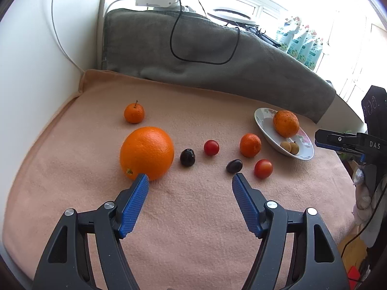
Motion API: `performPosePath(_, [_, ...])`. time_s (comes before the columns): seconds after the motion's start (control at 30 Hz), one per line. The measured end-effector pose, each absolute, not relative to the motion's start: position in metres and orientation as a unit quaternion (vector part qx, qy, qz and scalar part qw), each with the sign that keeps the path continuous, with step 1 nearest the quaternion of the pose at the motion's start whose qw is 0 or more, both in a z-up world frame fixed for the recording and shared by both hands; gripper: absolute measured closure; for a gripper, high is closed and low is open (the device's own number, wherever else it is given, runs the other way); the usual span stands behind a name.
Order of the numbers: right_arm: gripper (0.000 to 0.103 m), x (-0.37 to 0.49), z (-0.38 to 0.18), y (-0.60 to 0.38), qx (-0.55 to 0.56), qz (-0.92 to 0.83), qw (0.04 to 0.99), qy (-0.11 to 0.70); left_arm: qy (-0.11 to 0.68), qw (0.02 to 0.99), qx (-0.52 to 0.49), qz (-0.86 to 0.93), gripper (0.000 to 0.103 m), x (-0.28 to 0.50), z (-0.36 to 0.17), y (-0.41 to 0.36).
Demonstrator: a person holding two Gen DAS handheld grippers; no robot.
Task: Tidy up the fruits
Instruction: 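Move the left tool back toward the large orange on the table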
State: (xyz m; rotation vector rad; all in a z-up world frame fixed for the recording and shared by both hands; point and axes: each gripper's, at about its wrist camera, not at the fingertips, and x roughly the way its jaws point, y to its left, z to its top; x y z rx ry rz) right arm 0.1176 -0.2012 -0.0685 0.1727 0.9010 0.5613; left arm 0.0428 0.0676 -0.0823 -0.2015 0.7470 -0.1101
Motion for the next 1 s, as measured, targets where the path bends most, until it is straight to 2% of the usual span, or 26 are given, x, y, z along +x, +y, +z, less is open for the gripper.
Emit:
performPosePath(0.47, [0.031, 0.138, -0.073, -0.125, 0.071, 0.326, 0.830, 0.447, 0.371, 0.918, -0.141, -0.026, 0.031, 0.048, -0.099, 0.109])
performPosePath(1.0, [0.031, 0.181, -0.101, -0.017, 0.077, 0.409, 0.756, 0.506, 0.387, 0.903, -0.180, -0.041, 0.031, 0.072, -0.121, 0.125])
